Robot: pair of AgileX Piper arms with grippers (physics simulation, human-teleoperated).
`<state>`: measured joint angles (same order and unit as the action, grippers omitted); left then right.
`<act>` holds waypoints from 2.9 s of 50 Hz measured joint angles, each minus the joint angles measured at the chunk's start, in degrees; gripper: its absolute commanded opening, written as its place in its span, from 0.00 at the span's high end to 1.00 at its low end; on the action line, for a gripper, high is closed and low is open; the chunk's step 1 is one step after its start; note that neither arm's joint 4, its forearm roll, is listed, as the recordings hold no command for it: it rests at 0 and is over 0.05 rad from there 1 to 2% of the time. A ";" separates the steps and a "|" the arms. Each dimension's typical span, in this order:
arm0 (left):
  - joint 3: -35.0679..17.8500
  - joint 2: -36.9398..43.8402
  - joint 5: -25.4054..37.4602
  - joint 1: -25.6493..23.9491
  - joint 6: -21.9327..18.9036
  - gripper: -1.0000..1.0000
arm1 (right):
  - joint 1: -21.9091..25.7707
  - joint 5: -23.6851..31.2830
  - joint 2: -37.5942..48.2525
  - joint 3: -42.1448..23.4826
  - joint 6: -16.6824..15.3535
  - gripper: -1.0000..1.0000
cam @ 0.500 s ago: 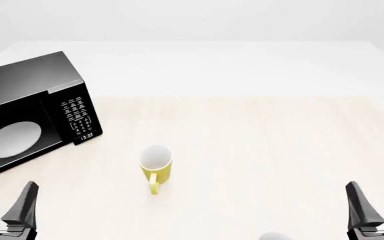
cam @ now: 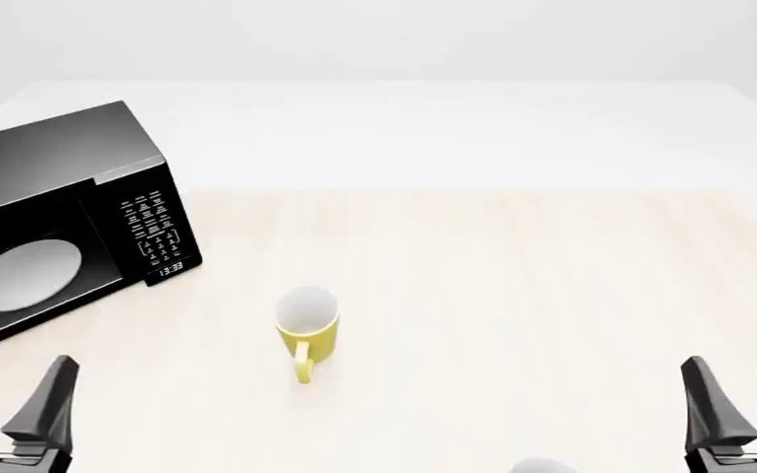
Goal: Put the yellow and white mug in the microwave and close it.
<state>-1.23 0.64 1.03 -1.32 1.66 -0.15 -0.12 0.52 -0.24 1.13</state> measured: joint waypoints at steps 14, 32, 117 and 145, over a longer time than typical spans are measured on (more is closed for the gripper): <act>-0.06 1.51 -0.46 -2.94 -0.76 0.00 | -0.01 -0.01 0.03 -0.02 0.08 0.00; -0.81 8.34 -4.30 -8.87 -3.85 0.00 | -0.01 -0.01 0.04 -0.02 0.10 0.00; -17.64 63.87 -18.82 -27.06 9.18 0.00 | -0.01 -0.01 0.04 -0.02 0.10 0.00; -20.15 81.31 -26.25 -29.34 15.78 0.00 | -0.01 -0.01 0.04 -0.02 0.10 0.00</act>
<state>-21.38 81.95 -25.22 -30.66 17.44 -0.16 -0.13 0.56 -0.26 1.23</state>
